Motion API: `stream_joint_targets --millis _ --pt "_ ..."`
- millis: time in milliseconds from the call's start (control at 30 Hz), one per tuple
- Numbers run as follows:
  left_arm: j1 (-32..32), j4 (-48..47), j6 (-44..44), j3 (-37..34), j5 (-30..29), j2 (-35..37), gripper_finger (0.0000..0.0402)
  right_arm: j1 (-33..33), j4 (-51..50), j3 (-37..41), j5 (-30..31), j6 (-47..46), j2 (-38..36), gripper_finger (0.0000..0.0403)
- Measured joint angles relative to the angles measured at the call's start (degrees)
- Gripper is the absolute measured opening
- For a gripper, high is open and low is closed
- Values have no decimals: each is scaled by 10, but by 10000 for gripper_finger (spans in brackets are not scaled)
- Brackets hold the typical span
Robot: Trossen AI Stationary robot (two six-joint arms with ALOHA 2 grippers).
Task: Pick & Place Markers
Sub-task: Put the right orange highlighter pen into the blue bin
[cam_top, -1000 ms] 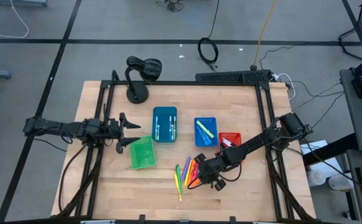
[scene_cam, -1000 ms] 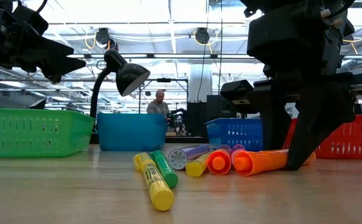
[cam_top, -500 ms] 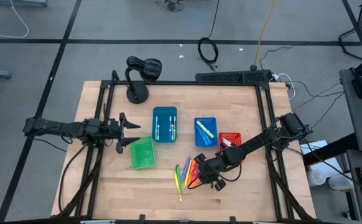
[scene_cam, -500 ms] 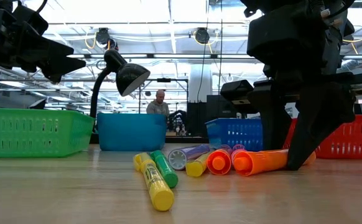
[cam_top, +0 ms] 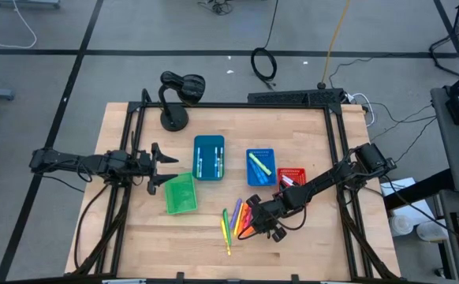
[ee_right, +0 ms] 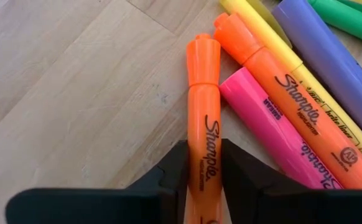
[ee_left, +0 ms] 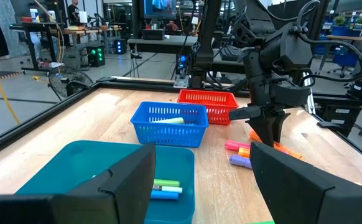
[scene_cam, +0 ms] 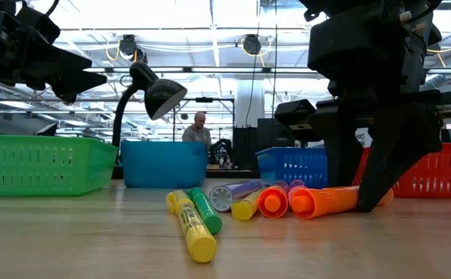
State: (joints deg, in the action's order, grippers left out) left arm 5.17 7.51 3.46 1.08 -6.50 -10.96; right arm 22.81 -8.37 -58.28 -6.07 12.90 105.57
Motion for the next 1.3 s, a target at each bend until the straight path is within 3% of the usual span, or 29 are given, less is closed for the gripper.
stream_joint_targets --millis 1300 --pt "0 0 0 0 0 0 267 -5 0 0 2 17 0 67"
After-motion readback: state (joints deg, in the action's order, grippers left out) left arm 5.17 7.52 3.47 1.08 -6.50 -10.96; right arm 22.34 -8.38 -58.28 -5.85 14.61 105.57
